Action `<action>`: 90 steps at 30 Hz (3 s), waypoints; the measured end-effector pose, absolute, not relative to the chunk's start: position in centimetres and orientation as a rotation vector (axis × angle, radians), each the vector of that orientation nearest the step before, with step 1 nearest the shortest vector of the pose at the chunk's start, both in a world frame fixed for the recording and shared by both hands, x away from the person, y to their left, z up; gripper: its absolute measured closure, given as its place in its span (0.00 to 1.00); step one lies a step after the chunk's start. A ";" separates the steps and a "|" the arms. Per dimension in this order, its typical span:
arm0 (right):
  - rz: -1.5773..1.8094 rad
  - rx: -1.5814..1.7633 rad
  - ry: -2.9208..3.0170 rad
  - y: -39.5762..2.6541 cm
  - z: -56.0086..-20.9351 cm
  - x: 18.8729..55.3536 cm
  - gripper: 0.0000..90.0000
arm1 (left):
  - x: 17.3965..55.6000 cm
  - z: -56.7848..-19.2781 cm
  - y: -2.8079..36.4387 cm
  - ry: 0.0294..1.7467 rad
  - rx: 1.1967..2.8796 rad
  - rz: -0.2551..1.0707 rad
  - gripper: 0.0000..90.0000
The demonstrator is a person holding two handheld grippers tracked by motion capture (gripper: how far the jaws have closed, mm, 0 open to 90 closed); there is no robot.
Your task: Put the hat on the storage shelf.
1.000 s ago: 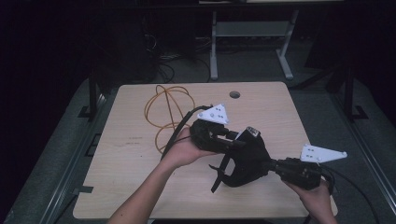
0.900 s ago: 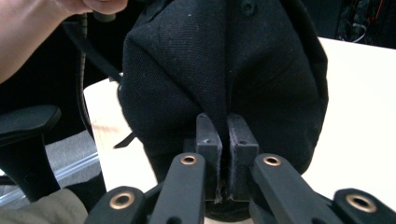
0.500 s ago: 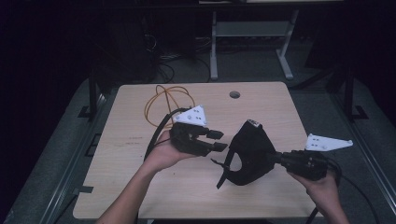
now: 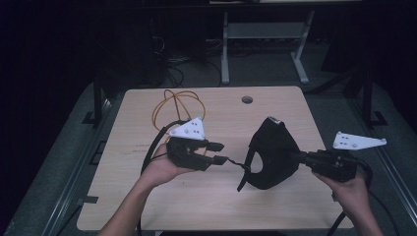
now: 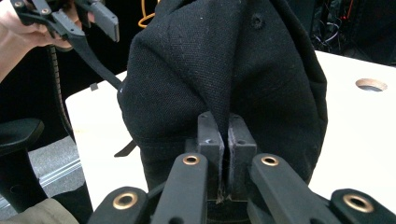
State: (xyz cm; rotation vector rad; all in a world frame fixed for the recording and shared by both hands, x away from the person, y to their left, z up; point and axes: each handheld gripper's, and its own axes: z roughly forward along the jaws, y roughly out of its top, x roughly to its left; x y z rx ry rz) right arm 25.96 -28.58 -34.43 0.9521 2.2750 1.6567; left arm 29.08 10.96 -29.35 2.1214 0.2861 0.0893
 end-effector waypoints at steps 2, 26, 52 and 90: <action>1.655 0.957 2.275 -28.7 -34.4 26.0 0.97 | 29.0 -29.5 11.1 0.289 2.119 0.090 0.64; 1.618 0.933 2.260 -29.0 -30.9 28.0 0.97 | 27.8 -34.1 14.6 0.350 2.160 0.150 0.57; 1.541 0.866 2.320 -25.4 -26.6 31.4 0.97 | 26.6 -38.9 16.0 0.363 2.188 0.191 0.31; 1.525 0.618 2.457 -15.4 -19.7 36.8 0.97 | 26.4 -40.3 16.3 0.373 2.215 0.221 0.27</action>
